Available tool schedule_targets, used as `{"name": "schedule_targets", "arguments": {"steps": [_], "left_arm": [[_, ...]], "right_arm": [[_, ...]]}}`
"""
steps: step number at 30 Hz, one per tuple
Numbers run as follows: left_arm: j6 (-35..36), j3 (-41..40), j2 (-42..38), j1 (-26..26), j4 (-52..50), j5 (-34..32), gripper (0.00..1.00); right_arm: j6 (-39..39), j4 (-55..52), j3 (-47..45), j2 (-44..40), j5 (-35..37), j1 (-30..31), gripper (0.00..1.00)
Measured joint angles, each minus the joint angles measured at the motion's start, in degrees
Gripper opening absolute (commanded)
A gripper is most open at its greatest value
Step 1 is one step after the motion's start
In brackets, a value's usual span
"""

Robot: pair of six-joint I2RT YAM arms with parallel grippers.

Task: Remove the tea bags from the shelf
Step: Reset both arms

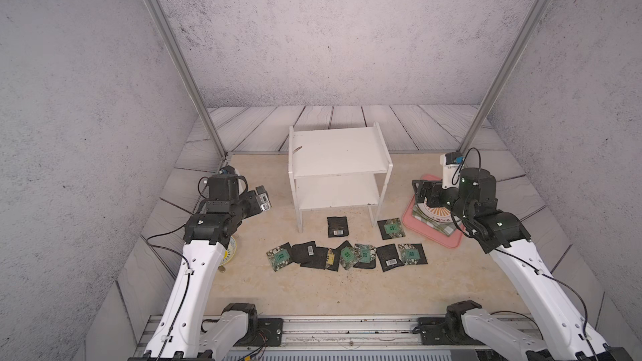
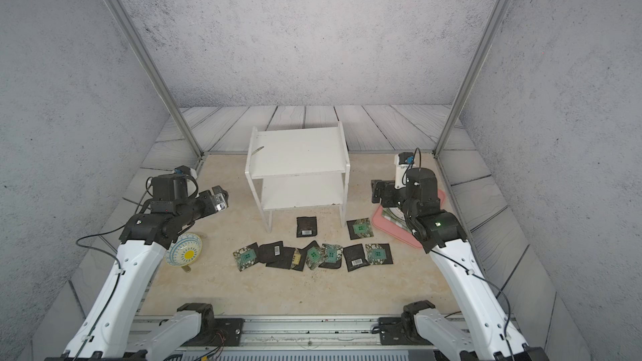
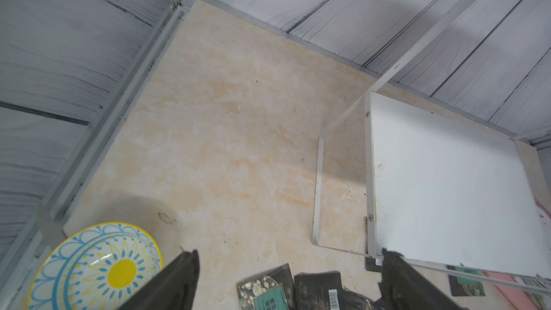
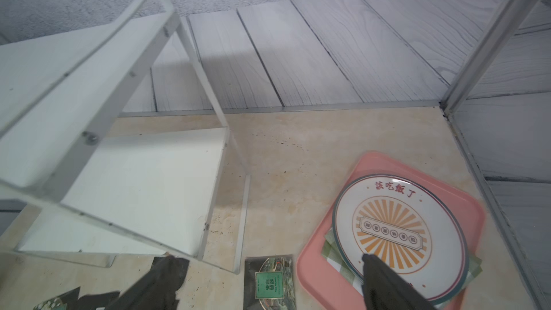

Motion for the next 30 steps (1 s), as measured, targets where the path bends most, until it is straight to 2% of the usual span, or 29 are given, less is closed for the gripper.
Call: {"name": "schedule_targets", "arguments": {"steps": [4, 10, 19, 24, 30], "left_arm": [[3.9, -3.4, -0.1, 0.0, 6.6, -3.0, 0.98], [10.3, -11.6, 0.7, 0.0, 17.7, -8.5, 0.98], [14.7, -23.1, 10.8, 0.6, 36.4, -14.4, 0.99], [16.1, -27.4, 16.7, 0.6, 46.7, -15.2, 1.00], [17.1, -33.5, 18.3, 0.6, 58.6, -14.7, 1.00]], "right_arm": [[1.4, 4.4, -2.3, 1.0, 2.2, -3.8, 0.97], [1.5, 10.5, -7.4, 3.9, 11.1, -5.2, 0.97], [-2.3, 22.5, -17.7, 10.9, 26.3, -6.2, 0.97], [-4.1, 31.7, -26.1, 14.0, 28.1, -6.4, 0.97], [-5.5, 47.2, -35.8, 17.3, 28.2, -6.4, 0.97]]}}
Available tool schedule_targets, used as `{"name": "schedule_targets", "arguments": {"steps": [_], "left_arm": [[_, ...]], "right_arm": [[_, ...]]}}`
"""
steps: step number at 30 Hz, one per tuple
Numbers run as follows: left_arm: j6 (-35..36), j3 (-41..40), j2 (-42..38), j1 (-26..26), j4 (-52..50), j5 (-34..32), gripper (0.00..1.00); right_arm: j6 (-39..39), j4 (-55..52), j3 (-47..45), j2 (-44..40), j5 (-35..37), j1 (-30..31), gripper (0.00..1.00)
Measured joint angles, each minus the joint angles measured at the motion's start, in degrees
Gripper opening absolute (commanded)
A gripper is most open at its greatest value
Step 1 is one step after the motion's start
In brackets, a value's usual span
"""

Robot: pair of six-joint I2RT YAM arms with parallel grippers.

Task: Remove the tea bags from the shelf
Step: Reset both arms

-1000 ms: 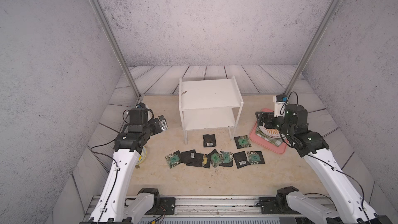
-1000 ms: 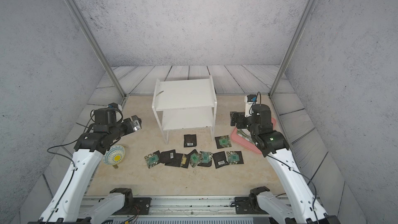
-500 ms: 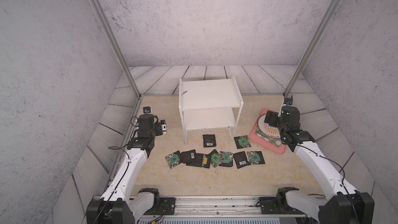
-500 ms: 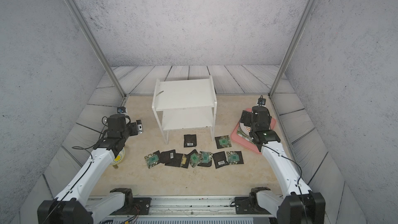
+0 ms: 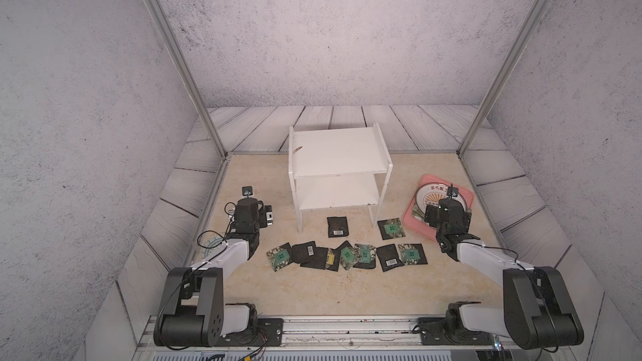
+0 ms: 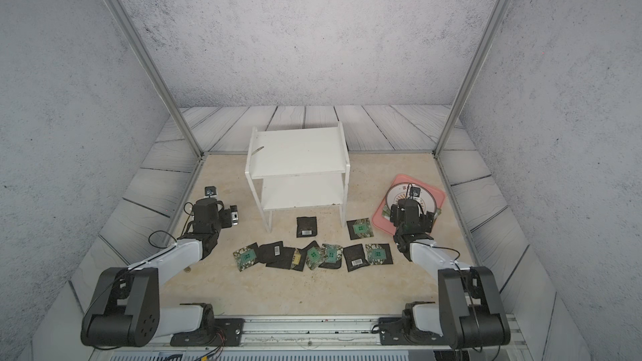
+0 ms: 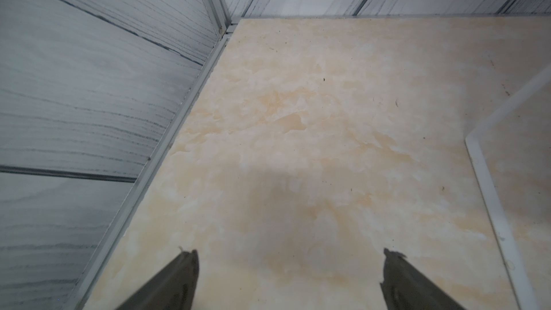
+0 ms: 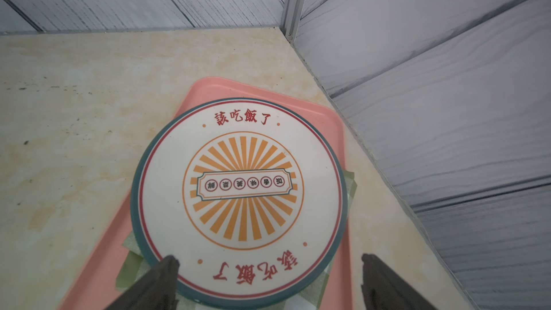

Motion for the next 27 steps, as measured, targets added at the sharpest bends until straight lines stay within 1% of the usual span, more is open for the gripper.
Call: {"name": "schedule_targets", "arguments": {"steps": [4, 6, 10, 11, 13, 17, 27], "left_arm": [[1.3, -0.3, 3.7, 0.0, 6.8, 1.2, 1.00], [2.2, -0.8, 5.1, 0.1, 10.1, 2.0, 1.00], [3.4, -2.9, 11.1, 0.4, 20.0, 3.9, 0.98], [3.4, -3.1, 12.4, 0.8, 20.3, 4.6, 0.98], [3.4, -3.1, 13.0, 1.6, 19.4, 5.4, 0.98], [3.4, -3.1, 12.7, 2.2, 21.4, 6.3, 0.98], [3.4, -3.0, 12.6, 2.2, 21.6, 7.0, 0.98]], "right_arm": [[-0.9, 9.3, -3.3, 3.1, -0.9, 0.0, 0.97], [-1.3, 14.7, -4.1, 5.1, -1.3, 0.0, 0.99], [-3.3, 22.8, -4.1, 11.8, -4.5, -0.1, 0.99], [-3.5, 23.8, -3.9, 13.3, -5.0, -0.2, 0.99], [-3.7, 22.9, -3.6, 13.8, -5.6, -0.3, 0.99], [-3.7, 23.5, -2.7, 13.7, -6.2, -0.4, 0.99], [-3.7, 22.6, -1.7, 13.7, -6.4, -0.4, 0.99]]}}
